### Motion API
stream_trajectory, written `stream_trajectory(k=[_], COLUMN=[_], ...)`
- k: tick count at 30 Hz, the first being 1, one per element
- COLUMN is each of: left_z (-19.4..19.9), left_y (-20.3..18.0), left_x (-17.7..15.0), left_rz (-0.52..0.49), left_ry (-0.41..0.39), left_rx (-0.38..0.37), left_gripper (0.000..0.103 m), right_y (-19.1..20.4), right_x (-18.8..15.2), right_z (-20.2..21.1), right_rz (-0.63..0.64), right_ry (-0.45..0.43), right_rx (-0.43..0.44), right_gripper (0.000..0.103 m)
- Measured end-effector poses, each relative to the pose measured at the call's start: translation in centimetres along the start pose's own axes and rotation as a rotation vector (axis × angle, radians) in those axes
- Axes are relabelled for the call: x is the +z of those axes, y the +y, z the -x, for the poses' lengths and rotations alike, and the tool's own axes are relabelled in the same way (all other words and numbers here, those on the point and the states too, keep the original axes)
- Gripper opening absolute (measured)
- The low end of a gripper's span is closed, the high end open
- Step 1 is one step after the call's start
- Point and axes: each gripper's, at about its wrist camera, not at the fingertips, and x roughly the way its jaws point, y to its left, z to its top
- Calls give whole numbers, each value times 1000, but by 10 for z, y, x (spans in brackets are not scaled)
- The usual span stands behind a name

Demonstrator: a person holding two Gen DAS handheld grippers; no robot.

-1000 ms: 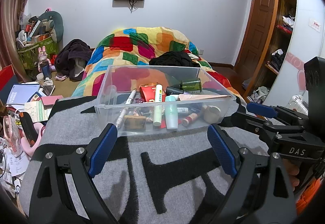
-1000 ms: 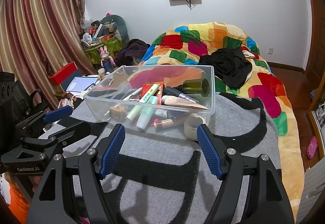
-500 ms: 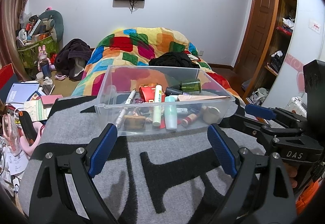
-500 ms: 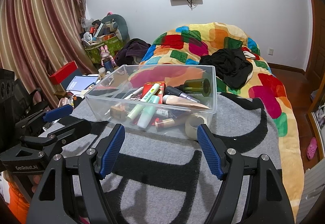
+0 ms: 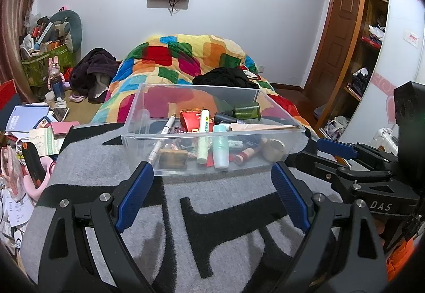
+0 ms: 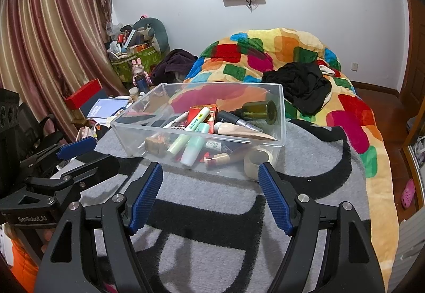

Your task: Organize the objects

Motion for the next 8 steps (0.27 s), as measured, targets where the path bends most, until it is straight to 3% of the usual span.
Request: stream_trajectory(k=[8], left_z=[4], left_y=[-2], left_x=[0], left_rz=[-15], left_ry=[-11], left_rx=[7], left_gripper=[91], right_y=[2], right_x=[-1], right_z=[-1], right_rz=[1], right_ry=[1], right_rx=[1], right_gripper=[74])
